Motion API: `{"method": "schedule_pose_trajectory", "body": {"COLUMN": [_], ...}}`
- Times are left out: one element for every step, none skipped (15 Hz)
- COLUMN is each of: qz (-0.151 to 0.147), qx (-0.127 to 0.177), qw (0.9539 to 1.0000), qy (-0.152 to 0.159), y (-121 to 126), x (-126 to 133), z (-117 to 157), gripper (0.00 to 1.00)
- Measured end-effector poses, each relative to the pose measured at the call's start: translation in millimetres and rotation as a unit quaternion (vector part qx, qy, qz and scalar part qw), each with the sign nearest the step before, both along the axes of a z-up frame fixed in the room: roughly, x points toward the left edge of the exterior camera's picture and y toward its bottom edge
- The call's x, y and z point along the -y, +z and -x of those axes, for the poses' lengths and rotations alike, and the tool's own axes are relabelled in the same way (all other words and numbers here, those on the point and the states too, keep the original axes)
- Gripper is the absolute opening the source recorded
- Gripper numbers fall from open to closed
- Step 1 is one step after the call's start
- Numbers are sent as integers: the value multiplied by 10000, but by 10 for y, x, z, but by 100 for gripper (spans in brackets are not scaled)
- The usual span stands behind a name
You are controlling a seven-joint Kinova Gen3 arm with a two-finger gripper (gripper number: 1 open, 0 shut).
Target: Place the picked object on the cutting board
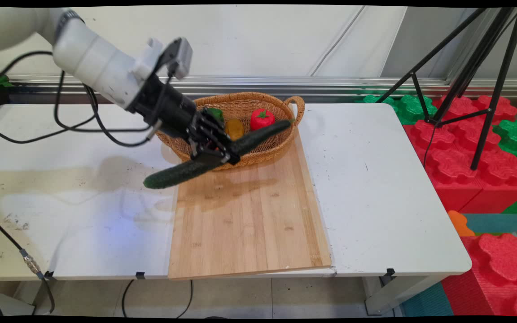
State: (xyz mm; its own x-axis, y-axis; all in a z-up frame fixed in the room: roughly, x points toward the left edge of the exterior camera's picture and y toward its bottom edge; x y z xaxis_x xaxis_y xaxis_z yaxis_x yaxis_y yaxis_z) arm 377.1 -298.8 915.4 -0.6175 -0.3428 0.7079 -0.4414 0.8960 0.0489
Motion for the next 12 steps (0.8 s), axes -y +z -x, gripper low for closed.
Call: {"method": "schedule_pose_trajectory", "body": {"qz": [-9,-17,-15,-9,-1,4,3,-5,-12,-20,-34,-49], "qx": [31,78,145,221,294,383,470,540,583,646,709,765], "qw": [10000,10000,9999,9998,9996,9993,9989,9985,9983,9979,9975,9971], "qy": [9,15,18,15,10,2,-8,-19,-22,-25,-18,-7], "y": [-47,-106,-177,-250,-312,-388,-463,-527,-568,-626,-692,-753], "x": [0,7,22,39,54,73,90,104,113,126,142,155], "z": [36,80,130,181,221,268,312,349,373,407,444,477], "gripper": [0,0,0,0,0,0,0,0,0,0,0,0]}}
